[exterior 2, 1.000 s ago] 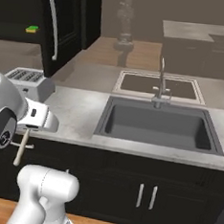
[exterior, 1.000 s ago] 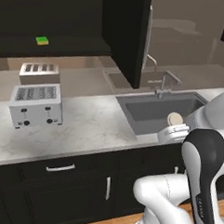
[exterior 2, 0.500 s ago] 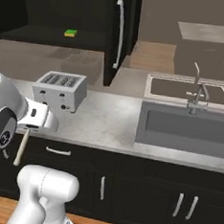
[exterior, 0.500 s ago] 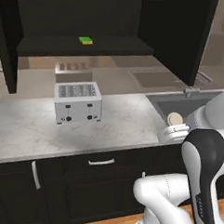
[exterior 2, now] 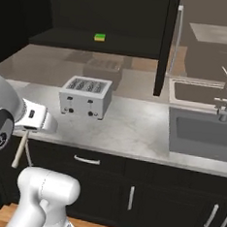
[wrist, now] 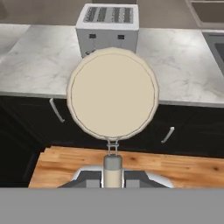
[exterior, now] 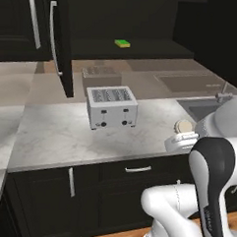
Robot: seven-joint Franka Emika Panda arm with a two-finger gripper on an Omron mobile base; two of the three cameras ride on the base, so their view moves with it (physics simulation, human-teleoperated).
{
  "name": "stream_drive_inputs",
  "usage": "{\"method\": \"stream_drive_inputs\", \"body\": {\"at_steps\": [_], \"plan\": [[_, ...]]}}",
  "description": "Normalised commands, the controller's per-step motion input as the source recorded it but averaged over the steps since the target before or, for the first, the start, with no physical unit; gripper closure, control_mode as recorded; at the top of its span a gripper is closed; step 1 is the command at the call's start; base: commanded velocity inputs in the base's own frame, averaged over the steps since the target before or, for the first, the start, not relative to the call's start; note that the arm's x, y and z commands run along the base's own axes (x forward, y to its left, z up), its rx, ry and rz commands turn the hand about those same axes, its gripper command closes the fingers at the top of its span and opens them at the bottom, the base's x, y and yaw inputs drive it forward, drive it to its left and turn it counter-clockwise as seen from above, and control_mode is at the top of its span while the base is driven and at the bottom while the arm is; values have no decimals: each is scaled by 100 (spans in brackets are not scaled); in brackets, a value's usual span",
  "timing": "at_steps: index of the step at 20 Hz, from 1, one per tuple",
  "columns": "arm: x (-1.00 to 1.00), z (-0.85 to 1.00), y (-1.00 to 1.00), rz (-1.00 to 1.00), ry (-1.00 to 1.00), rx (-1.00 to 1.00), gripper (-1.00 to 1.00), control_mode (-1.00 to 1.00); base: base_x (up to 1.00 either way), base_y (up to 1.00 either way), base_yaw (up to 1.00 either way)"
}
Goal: Pick up the dish brush and sponge from the sink, and place them back in the cabinet, and close the cabinet doors.
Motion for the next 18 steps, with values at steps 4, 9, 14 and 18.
{"method": "stream_drive_inputs", "body": {"at_steps": [4,9,14,18], "plan": [[0,0,0,0,0,0,100,100,41,15,0],[0,0,0,0,0,0,100,100,45,15,0],[0,0,0,0,0,0,100,100,45,14,0],[0,0,0,0,0,0,100,100,43,17,0]]}}
